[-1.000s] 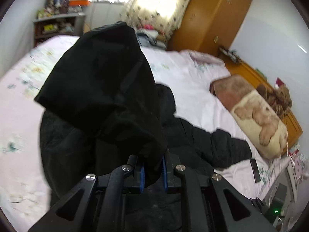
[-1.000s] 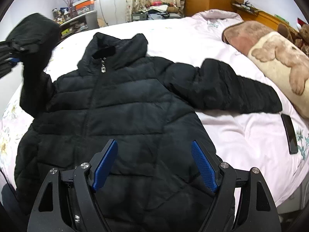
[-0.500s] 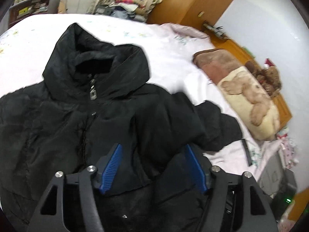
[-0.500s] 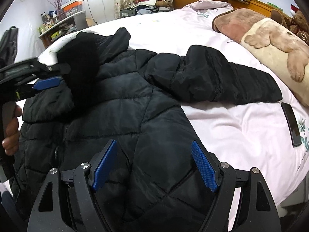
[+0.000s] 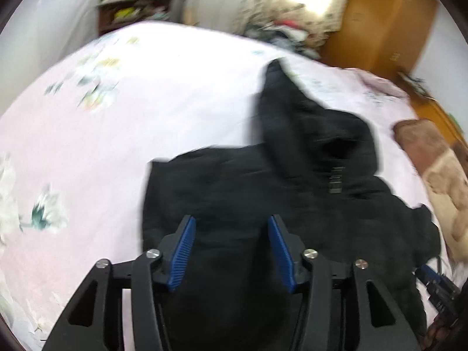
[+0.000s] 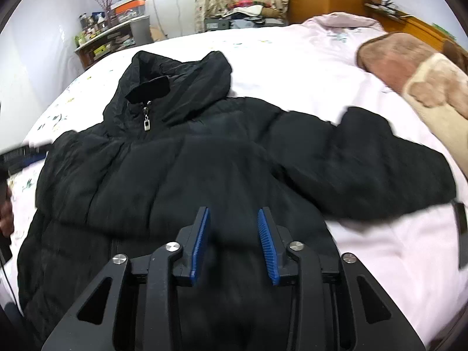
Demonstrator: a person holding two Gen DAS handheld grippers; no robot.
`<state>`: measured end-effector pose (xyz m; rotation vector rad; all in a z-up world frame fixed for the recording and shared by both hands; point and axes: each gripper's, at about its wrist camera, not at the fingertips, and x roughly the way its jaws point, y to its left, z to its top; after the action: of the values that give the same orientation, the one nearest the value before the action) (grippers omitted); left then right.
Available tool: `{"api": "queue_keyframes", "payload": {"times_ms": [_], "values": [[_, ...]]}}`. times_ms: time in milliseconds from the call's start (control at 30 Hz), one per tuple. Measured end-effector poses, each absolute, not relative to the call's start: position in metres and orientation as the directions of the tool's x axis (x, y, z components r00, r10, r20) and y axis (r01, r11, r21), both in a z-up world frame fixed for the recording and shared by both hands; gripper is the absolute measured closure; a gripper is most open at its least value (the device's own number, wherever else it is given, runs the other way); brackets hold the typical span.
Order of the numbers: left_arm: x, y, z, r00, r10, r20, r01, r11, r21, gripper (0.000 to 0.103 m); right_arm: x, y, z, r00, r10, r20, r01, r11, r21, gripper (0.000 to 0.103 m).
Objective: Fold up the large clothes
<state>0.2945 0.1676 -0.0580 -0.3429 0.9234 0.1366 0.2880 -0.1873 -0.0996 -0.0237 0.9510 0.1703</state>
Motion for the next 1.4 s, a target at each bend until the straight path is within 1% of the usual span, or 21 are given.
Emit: {"api": "queue_keyframes", "payload": {"times_ms": [67,167,333,433,500,567,600,667,700,767,833,967,1067,1267,1300,1333,1400], "values": [[0.295,0.173,-0.077,0.58,-0.011,-0.814,-0.282,0.936,-0.213,0.051,0.314,-0.181,-0.115,0.539,0.117,-0.834,-0.149,0.988,0.043,0.068],[0.294,0.172,-0.1,0.576,-0.008,-0.817,-0.272,0.941,-0.201,0.051,0.346,-0.18,-0.142,0.492,0.105,-0.864,-0.135,0.99,0.044,0.068],[0.299,0.159,-0.107,0.569,0.028,-0.822,-0.251,0.957,-0.142,0.051,0.368,-0.174,-0.161,0.487,0.062,-0.871,-0.163,0.986,-0.021,0.068],[0.291,0.163,-0.091,0.569,0.016,-0.822,-0.247,0.957,-0.152,0.052,0.368,-0.178,-0.152,0.47,0.062,-0.881,-0.142,0.99,-0.007,0.068],[0.277,0.162,-0.075,0.609,-0.012,-0.793,-0.217,0.959,-0.181,0.052,0.355,-0.183,-0.135,0.497,0.072,-0.865,-0.128,0.992,0.009,0.068],[0.258,0.159,-0.062,0.647,-0.018,-0.763,-0.186,0.966,-0.18,0.052,0.337,-0.186,-0.122,0.534,0.102,-0.839,-0.133,0.99,0.036,0.068],[0.253,0.158,-0.063,0.645,-0.018,-0.764,-0.175,0.97,-0.17,0.052,0.328,-0.188,-0.123,0.538,0.103,-0.837,-0.136,0.99,0.035,0.068],[0.253,0.156,-0.083,0.593,-0.006,-0.805,-0.175,0.975,-0.136,0.051,0.326,-0.187,-0.137,0.506,0.096,-0.857,-0.144,0.989,0.026,0.068],[0.255,0.158,-0.096,0.563,-0.005,-0.826,-0.186,0.974,-0.133,0.051,0.329,-0.187,-0.149,0.476,0.088,-0.875,-0.147,0.989,0.019,0.068],[0.253,0.161,-0.101,0.557,-0.009,-0.831,-0.201,0.969,-0.146,0.051,0.332,-0.188,-0.161,0.458,0.084,-0.885,-0.147,0.989,0.018,0.068],[0.249,0.159,-0.091,0.562,0.006,-0.827,-0.208,0.969,-0.134,0.051,0.329,-0.19,-0.152,0.459,0.077,-0.885,-0.129,0.991,0.019,0.068],[0.228,0.145,-0.063,0.586,0.017,-0.81,-0.174,0.979,-0.106,0.052,0.303,-0.19,-0.123,0.485,0.073,-0.871,-0.135,0.991,0.008,0.068],[0.2,0.132,-0.035,0.626,0.006,-0.78,-0.158,0.98,-0.119,0.051,0.269,-0.191,-0.093,0.534,0.084,-0.842,-0.133,0.991,0.014,0.066],[0.136,0.103,0.008,0.673,-0.033,-0.739,-0.101,0.986,-0.136,0.051,0.195,-0.196,-0.035,0.622,0.084,-0.778,-0.125,0.992,0.006,0.066],[0.124,0.098,0.014,0.68,-0.046,-0.732,-0.092,0.985,-0.148,0.051,0.181,-0.196,-0.027,0.635,0.09,-0.767,-0.128,0.992,0.01,0.064],[0.112,0.094,0.019,0.687,-0.058,-0.724,-0.087,0.983,-0.162,0.051,0.168,-0.197,-0.02,0.647,0.091,-0.757,-0.126,0.992,0.012,0.06],[0.092,0.086,0.026,0.691,-0.078,-0.719,-0.083,0.979,-0.186,0.051,0.145,-0.198,-0.008,0.668,0.096,-0.738,-0.12,0.993,0.02,0.057]]}}
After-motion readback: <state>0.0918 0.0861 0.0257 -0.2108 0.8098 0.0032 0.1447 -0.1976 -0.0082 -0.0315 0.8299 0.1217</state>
